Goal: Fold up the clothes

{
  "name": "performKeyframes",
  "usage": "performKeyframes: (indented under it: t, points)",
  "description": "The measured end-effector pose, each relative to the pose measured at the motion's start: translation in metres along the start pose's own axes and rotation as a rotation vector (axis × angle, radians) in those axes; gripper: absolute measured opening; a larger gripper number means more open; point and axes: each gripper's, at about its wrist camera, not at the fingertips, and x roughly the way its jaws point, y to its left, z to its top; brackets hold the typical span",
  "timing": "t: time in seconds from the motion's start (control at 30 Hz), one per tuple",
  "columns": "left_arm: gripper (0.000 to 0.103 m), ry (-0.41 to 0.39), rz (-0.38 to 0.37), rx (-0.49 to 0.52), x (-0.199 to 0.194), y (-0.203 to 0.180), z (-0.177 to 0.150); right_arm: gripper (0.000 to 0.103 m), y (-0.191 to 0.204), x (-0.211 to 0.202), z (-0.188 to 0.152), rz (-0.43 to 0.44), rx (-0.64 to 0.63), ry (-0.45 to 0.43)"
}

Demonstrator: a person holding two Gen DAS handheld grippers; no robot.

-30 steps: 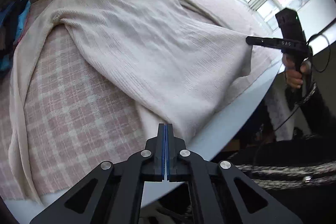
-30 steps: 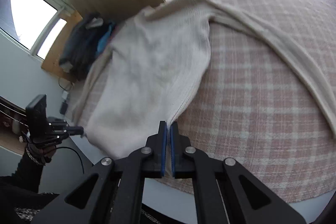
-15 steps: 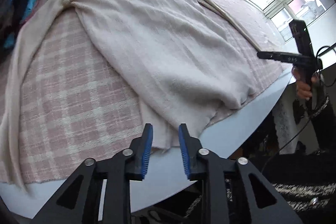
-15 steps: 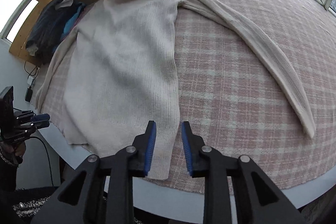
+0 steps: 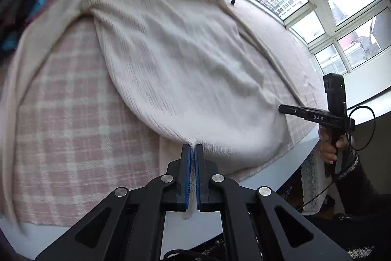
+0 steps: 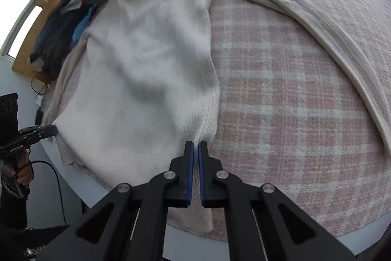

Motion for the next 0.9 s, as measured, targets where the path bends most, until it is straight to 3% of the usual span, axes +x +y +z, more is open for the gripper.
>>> performKeyframes:
  t: [0.1,0.17,0.23,0.33,0.4,0.47,0.63,0.7,0.9]
  points:
    - [0.002,-0.082,0.141,0.015,-0.014,0.016,0.020,0.005,0.014,-0.014,0.017,0.050,-0.011,-0.065]
    - [0.004,-0.079,0.253,-0.024,-0.006,0.041,0.031,0.019,0.022,-0.021,0.027,0.073,-0.025,-0.097]
    - [0.002,-0.046,0.317,-0.057,0.006,0.065,0.033,0.025,0.022,-0.024,0.023,0.049,-0.045,-0.092]
    - [0.002,-0.046,0.298,-0.072,0.001,0.082,0.016,0.025,0.026,-0.025,0.008,0.021,-0.095,-0.063]
    - [0.007,-0.049,0.291,-0.042,-0.010,0.080,-0.002,0.026,0.031,-0.021,-0.008,0.023,-0.127,-0.037]
    - [0.008,-0.033,0.283,-0.029,-0.016,0.077,-0.018,0.034,0.039,-0.012,-0.024,0.040,-0.151,-0.008]
    - [0.008,-0.004,0.242,-0.050,-0.012,0.073,-0.033,0.041,0.083,0.014,-0.053,0.058,-0.306,0.031]
    - [0.008,0.008,0.225,-0.058,-0.011,0.072,-0.040,0.048,0.103,0.027,-0.058,0.036,-0.381,0.048]
    - [0.008,0.014,0.206,-0.026,-0.009,0.065,-0.043,0.048,0.125,0.060,-0.061,-0.115,-0.487,0.079]
